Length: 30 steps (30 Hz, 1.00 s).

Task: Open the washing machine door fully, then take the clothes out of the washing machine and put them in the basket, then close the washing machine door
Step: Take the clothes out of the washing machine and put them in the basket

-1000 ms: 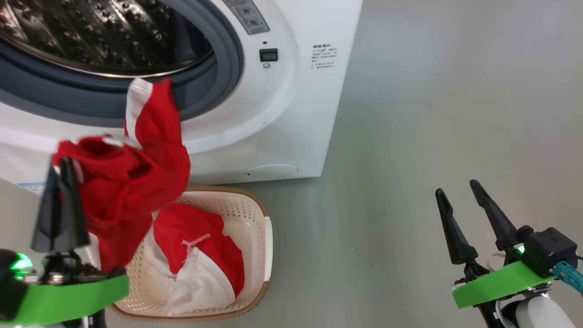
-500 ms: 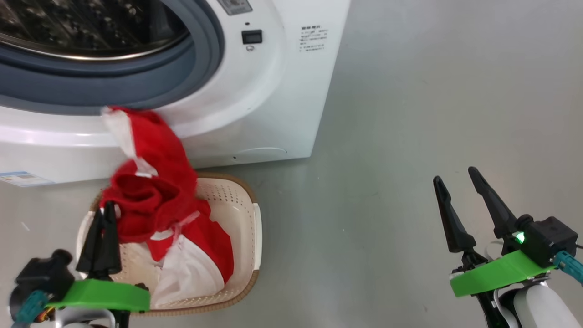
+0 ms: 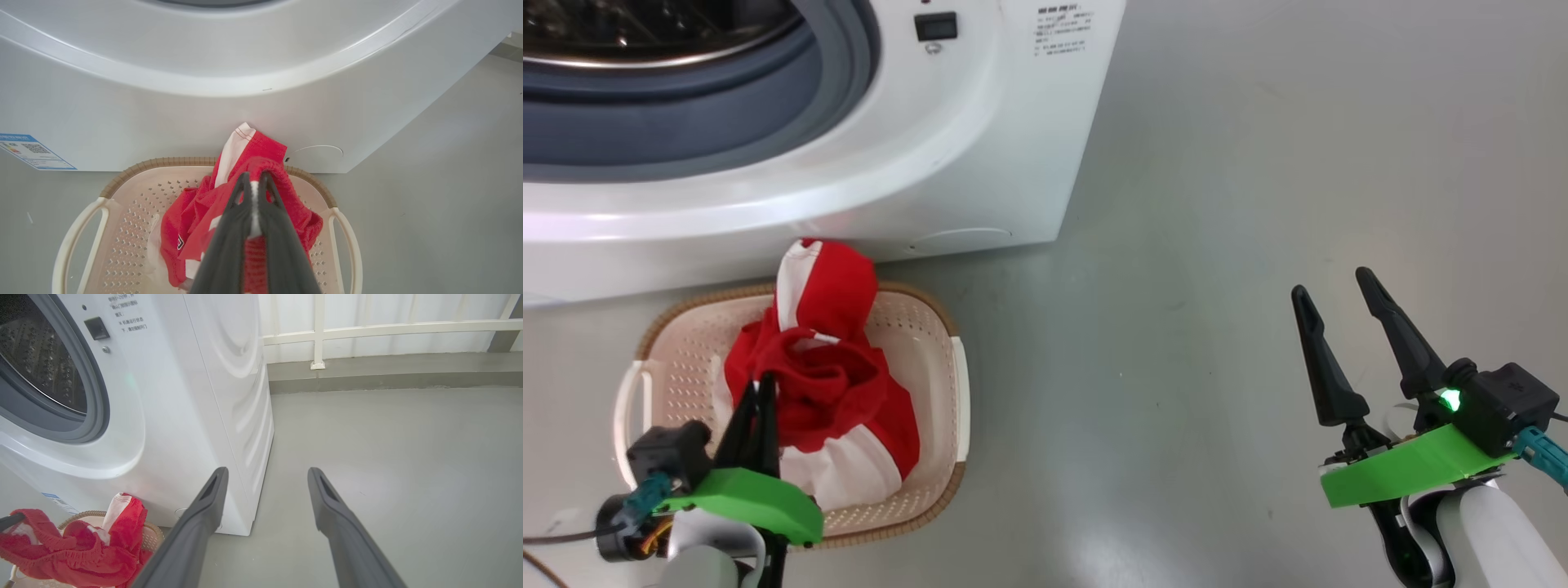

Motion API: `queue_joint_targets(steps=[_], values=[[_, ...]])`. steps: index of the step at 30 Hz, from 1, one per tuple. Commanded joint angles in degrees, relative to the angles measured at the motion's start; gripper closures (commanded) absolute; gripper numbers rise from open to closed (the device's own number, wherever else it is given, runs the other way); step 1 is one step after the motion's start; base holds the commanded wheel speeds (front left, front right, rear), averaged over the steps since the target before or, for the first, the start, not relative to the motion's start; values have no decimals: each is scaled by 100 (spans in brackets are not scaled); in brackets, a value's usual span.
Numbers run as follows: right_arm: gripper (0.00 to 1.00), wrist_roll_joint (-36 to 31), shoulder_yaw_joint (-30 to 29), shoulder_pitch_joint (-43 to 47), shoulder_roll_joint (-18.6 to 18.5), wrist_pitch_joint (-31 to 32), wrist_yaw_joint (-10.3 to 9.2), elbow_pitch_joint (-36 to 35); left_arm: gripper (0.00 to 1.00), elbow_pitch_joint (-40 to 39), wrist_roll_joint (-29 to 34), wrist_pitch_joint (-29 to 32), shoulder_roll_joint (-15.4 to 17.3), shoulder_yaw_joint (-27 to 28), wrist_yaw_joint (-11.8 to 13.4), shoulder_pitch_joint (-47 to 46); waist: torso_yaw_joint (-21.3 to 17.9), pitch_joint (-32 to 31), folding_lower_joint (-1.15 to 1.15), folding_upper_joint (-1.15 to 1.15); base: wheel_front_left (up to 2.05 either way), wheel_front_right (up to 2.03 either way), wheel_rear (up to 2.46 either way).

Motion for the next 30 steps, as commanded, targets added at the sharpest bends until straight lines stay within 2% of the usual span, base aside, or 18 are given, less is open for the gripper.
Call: queue_joint_targets(steps=[1, 16, 23, 30], values=[[0, -69, 146, -42, -12, -37, 36, -143, 100, 59, 56, -36, 124, 105, -32, -52, -54, 148, 0, 0, 0, 0, 0], [0, -75, 157, -411, 123, -37, 36, -167, 100, 2385, 150, -36, 456, -357, -32, -1225, -145, 1073, 0, 0, 0, 0, 0], [0, -71, 156, -571, 180, -37, 36, -148, 100, 2951, 150, -36, 565, -485, -33, -1754, -168, 1497, 0, 0, 0, 0, 0], [0, -80, 152, -706, 206, -37, 36, -162, 100, 3102, 133, -36, 641, -621, -33, -2156, -173, 1853, 0, 0, 0, 0, 0]])
